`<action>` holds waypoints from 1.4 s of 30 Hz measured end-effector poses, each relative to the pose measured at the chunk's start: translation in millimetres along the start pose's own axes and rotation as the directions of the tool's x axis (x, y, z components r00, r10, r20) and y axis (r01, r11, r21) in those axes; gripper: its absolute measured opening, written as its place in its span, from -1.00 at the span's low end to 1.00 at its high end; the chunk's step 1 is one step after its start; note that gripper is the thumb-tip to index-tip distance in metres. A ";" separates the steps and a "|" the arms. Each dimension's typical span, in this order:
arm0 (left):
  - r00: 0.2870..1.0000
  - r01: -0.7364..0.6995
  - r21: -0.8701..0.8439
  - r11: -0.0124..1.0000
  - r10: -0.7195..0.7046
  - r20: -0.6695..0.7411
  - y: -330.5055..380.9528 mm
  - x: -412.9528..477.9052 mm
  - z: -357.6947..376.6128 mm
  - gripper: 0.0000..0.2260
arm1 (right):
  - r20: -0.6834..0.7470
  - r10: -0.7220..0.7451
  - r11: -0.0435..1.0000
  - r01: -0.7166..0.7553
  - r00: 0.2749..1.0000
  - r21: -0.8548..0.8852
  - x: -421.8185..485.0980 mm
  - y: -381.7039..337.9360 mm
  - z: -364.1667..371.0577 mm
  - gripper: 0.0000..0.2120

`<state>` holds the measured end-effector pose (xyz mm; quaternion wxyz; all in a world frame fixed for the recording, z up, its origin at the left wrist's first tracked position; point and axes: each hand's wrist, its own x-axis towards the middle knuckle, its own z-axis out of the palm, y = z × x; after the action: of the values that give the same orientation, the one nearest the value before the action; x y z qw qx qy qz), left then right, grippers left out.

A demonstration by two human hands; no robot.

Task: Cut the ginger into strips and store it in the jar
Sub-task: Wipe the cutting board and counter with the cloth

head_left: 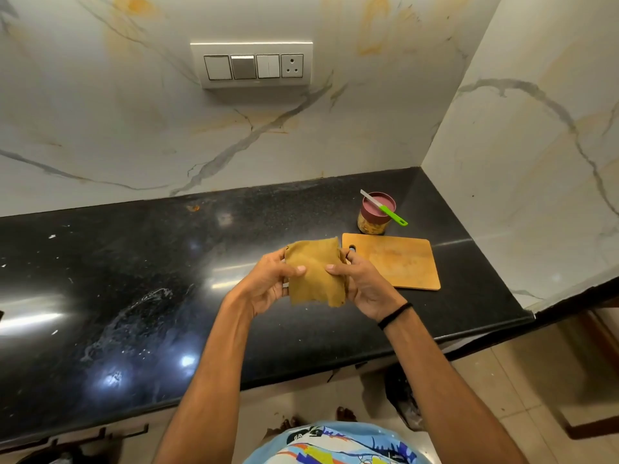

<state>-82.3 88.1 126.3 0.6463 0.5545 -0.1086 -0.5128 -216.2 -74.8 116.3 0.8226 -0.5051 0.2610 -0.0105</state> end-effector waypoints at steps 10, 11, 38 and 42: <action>0.950 -0.293 0.057 0.954 0.297 -0.093 -4.2 2.5 0.2 -0.44 | -0.113 -0.049 0.960 0.079 0.992 0.269 7.8 -6.4 14.2 -0.85; 0.935 -0.326 0.120 0.938 0.339 -0.105 -3.6 -0.8 -0.4 -0.45 | -0.104 -0.035 0.953 0.064 0.994 0.296 7.6 -6.8 15.7 -0.79; 0.855 -0.443 0.244 0.863 0.488 -0.175 48.0 15.3 27.3 -0.79 | -0.115 -0.179 0.843 0.212 0.977 0.494 -11.8 -48.1 12.2 -0.55; 0.877 -0.373 0.256 0.892 0.429 -0.217 46.0 40.7 51.5 -0.82 | -0.092 -0.143 0.834 0.170 0.985 0.525 -2.9 -56.8 -13.8 -0.43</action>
<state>-75.6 18.6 165.6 0.6862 0.6480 -0.1859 -0.2732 -210.8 -113.2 160.1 0.9197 -0.2772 0.2260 -0.1618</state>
